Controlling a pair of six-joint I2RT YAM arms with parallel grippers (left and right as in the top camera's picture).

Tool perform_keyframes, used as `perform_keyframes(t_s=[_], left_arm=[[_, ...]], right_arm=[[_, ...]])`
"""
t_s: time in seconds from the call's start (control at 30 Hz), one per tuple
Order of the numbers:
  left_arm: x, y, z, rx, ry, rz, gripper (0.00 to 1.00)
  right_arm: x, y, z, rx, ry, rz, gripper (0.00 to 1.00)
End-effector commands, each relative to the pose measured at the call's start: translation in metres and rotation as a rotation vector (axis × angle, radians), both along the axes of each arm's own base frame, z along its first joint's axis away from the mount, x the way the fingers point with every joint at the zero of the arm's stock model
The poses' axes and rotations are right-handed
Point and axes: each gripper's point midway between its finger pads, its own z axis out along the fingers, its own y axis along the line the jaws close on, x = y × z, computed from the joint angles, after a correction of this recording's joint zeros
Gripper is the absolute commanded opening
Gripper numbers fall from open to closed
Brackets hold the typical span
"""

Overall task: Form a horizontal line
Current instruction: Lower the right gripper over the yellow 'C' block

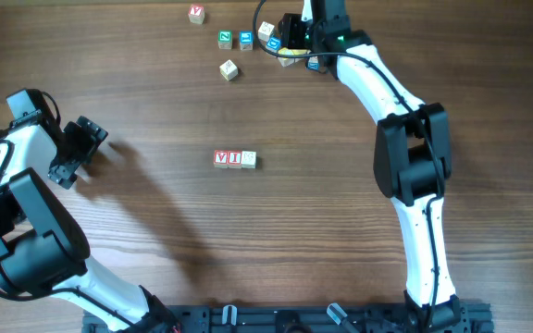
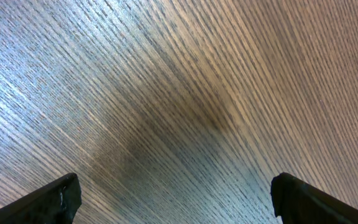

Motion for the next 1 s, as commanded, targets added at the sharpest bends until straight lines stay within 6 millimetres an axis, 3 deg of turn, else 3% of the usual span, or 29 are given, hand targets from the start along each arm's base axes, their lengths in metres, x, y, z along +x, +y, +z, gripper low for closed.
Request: perform_keyframes(t_s=[0.0, 0.23, 0.5, 0.67, 0.87, 0.97], left_arm=[[-0.002, 0.0, -0.005, -0.012, 0.009, 0.01, 1.0], [-0.002, 0.0, -0.005, -0.012, 0.009, 0.01, 1.0], [-0.002, 0.0, -0.005, -0.012, 0.009, 0.01, 1.0], [-0.002, 0.0, -0.005, -0.012, 0.009, 0.01, 1.0], [-0.002, 0.0, -0.005, -0.012, 0.009, 0.01, 1.0], [-0.002, 0.0, -0.005, -0.012, 0.009, 0.01, 1.0]], right_arm=[[-0.005, 0.01, -0.031, 0.0, 0.036, 0.041, 0.58], [-0.033, 0.039, -0.07, -0.012, 0.139, 0.112, 0.6], [-0.069, 0.056, -0.09, -0.061, 0.265, 0.155, 0.62], [-0.064, 0.049, -0.077, -0.081, 0.24, 0.153, 0.64], [-0.059, 0.04, -0.025, -0.193, 0.116, 0.208, 0.6], [-0.064, 0.038, -0.021, -0.239, 0.108, 0.257, 0.58]])
